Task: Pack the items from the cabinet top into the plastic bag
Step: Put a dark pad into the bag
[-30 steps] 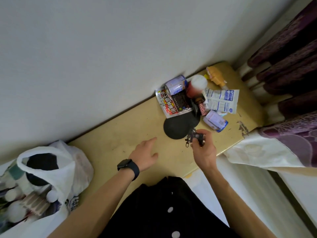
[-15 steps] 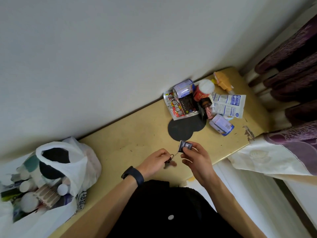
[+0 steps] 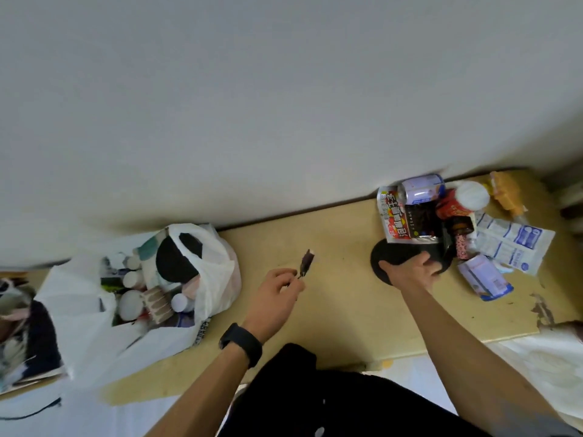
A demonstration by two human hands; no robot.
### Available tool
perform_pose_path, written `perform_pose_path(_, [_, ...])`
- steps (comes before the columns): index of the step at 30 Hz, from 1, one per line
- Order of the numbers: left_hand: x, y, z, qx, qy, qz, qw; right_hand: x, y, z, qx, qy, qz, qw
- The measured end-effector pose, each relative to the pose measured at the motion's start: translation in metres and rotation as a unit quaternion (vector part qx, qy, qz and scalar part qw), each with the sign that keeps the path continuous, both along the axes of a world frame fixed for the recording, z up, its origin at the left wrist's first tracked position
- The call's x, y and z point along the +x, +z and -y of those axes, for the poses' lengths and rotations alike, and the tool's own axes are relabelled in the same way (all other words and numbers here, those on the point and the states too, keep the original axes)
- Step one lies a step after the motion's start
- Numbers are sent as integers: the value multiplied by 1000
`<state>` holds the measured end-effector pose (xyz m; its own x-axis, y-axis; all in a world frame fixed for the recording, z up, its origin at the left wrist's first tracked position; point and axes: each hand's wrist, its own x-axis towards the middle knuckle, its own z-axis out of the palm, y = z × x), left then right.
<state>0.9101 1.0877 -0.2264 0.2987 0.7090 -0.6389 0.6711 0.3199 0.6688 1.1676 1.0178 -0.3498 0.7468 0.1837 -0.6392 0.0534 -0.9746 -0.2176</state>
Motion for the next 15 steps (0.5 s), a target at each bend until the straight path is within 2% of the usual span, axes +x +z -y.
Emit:
perform_pose_path(4, [-28, 3, 0, 31, 57, 19, 998, 10, -8, -8, -34, -28, -10, 999])
perform_pose_path(6, [-31, 4, 1, 22, 71, 19, 997, 9, -10, -2, -28, 13, -16, 999])
perform_pose_path(9, [-29, 10, 5, -12, 79, 38, 996, -16, 5, 11, 62, 32, -30, 997])
perform_pose_path(12, [-27, 23, 5, -46, 75, 71, 994, -61, 36, 21, 175, -32, -107, 978])
perform_pose_path(15, [-32, 43, 0, -62, 61, 92, 992, -108, 67, 30, 245, -74, -160, 953])
